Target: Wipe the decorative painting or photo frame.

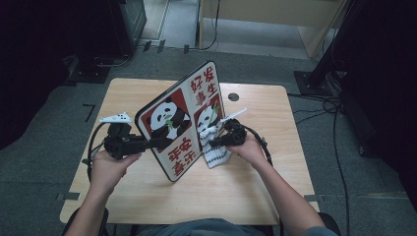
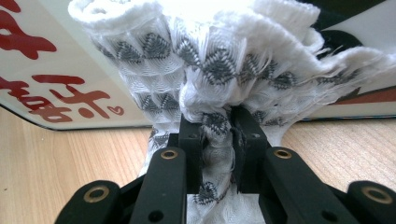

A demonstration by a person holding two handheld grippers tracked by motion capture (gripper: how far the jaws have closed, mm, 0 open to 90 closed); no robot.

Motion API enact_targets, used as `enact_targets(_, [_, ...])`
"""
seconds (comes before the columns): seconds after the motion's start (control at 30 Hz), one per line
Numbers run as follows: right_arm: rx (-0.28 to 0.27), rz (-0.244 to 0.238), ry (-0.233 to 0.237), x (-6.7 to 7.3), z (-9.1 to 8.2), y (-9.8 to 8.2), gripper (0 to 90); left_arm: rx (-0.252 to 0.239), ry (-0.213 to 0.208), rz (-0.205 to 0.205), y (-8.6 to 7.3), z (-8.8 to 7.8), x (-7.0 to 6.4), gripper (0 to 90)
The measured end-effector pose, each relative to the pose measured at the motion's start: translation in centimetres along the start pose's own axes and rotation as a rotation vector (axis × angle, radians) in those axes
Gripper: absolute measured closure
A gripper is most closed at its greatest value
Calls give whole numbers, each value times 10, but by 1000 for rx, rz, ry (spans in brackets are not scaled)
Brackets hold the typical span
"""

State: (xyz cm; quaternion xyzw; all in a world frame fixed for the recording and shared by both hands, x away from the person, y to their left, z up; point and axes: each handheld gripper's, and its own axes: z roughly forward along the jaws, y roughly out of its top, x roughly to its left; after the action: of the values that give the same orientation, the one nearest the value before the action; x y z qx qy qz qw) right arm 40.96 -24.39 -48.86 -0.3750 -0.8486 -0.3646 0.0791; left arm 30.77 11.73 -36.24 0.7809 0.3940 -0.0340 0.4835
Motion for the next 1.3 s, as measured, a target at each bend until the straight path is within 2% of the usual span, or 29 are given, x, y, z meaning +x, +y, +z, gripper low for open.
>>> enact_targets(0.17, [2, 2, 2, 2, -4, 3, 777, -4, 0, -3, -1, 0, 0, 737])
enact_targets(0.7, [-122, -87, 12, 33, -42, 33, 777, -6, 8, -5, -1, 0, -1, 740])
enact_targets(0.83, [-148, -100, 9, 40, -54, 44, 777, -4, 8, -6, -1, 0, -1, 740])
enact_targets(1.07, [-199, -171, 1, 58, -74, 69, 777, -2, 9, -10, 0, 0, -1, 741])
enact_targets(1.3, [-197, -219, -15, 73, -89, 97, 777, 2, 9, -8, 0, -1, 0, 742])
